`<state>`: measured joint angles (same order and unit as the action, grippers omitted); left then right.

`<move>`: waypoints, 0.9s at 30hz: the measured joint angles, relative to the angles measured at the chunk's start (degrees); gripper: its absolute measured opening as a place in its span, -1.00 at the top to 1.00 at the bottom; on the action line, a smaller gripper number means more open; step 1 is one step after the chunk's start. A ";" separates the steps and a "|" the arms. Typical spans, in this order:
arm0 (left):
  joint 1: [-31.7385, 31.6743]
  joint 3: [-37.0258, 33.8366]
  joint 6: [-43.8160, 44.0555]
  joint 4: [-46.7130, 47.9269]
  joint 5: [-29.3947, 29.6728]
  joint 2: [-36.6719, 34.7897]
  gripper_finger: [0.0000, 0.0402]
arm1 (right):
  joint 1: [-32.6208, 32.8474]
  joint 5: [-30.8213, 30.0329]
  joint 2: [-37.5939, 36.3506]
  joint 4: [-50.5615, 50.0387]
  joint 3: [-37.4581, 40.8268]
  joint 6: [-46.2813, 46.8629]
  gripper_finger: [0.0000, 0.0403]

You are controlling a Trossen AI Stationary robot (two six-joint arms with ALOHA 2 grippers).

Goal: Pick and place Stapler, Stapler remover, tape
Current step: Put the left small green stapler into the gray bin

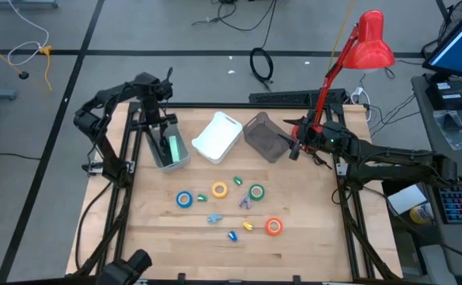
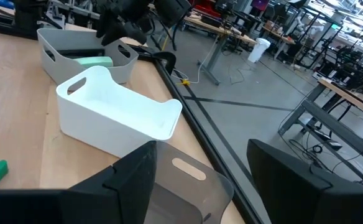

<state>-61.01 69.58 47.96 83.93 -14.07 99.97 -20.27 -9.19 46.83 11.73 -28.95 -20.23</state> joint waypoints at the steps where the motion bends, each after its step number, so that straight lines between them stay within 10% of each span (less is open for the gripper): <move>1: 0.01 0.49 -0.25 -0.01 -0.33 -0.53 0.25 | 0.00 0.04 0.00 0.02 0.00 0.00 -0.20; 10: 5.83 9.04 1.32 -0.74 7.41 -11.62 0.33 | 0.00 0.20 -0.01 0.52 0.00 -0.61 -0.20; 18: 25.63 7.67 5.43 -9.47 25.10 -22.78 0.41 | 0.00 0.22 0.00 3.10 0.00 -3.50 -0.20; 27: 46.16 3.67 4.68 -19.63 27.06 -22.31 0.54 | 0.00 0.20 -0.02 2.98 0.00 -6.04 -0.20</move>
<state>-14.86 73.26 52.64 64.30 12.99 77.66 -20.27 -8.99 46.81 14.70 -28.95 -26.27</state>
